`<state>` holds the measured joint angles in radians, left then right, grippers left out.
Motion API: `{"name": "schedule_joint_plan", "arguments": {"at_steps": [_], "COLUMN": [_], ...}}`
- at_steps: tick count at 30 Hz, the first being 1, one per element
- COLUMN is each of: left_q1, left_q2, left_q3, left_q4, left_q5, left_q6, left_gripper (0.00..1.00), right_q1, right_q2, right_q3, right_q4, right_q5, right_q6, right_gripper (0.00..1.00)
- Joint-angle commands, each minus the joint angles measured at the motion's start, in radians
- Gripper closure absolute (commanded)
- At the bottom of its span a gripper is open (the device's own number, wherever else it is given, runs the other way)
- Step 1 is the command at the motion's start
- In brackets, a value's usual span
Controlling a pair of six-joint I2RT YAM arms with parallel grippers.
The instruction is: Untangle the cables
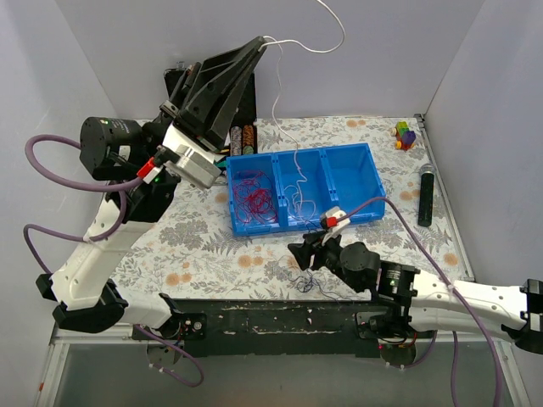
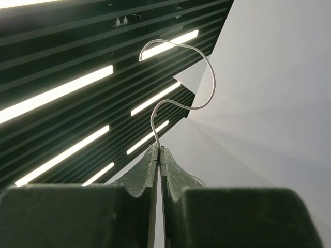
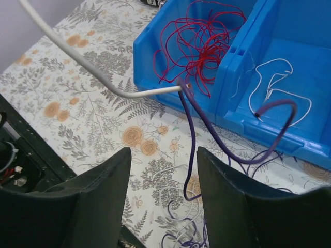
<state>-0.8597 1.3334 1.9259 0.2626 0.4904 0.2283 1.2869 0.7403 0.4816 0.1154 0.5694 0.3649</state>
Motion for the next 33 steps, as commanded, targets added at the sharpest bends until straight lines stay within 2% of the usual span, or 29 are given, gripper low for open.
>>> {"name": "schedule_joint_plan", "arguments": {"at_steps": [1,5,7,9,12,16,20,22,24,27,33], "left_q1": [-0.006,-0.007,-0.010,-0.019,-0.022,-0.021,-0.022,-0.022,-0.024,-0.022,-0.022], "left_q2": [-0.005,-0.003,0.001,0.015,0.088,0.177,0.263,0.299,0.283,0.237,0.245], "left_q3": [0.036,0.036,0.018,-0.027,0.069,0.160,0.260,0.318,0.260,0.098,-0.057], "left_q4": [-0.005,-0.006,0.019,0.131,0.130,0.167,0.207,0.146,0.145,0.199,0.262], "left_q5": [0.001,-0.025,-0.074,-0.157,-0.255,-0.251,-0.233,-0.237,-0.228,-0.211,-0.279], "left_q6": [0.008,0.034,0.112,0.181,0.181,0.187,0.194,0.137,0.100,0.054,-0.021], "left_gripper": [1.00,1.00,1.00,1.00,1.00,1.00,1.00,1.00,1.00,1.00,1.00], "right_q1": [-0.001,-0.001,0.000,-0.001,-0.001,-0.001,-0.001,0.000,-0.001,-0.001,-0.001], "right_q2": [0.060,0.038,-0.002,-0.063,-0.155,-0.240,-0.240,-0.233,-0.234,-0.262,-0.332], "right_q3": [0.005,0.008,-0.021,-0.067,-0.158,-0.245,-0.264,-0.252,-0.226,-0.189,-0.143], "right_q4": [0.148,0.060,-0.009,-0.084,-0.181,-0.284,-0.338,-0.347,-0.358,-0.367,-0.394], "right_q5": [0.047,0.105,0.127,0.135,0.120,0.119,0.124,0.132,0.147,0.168,0.185], "right_q6": [-0.011,0.038,0.087,0.158,0.250,0.360,0.400,0.398,0.391,0.367,0.339], "right_gripper": [0.48,0.98,0.99,0.99,0.99,0.99,0.99,0.99,0.99,0.99,0.99]}}
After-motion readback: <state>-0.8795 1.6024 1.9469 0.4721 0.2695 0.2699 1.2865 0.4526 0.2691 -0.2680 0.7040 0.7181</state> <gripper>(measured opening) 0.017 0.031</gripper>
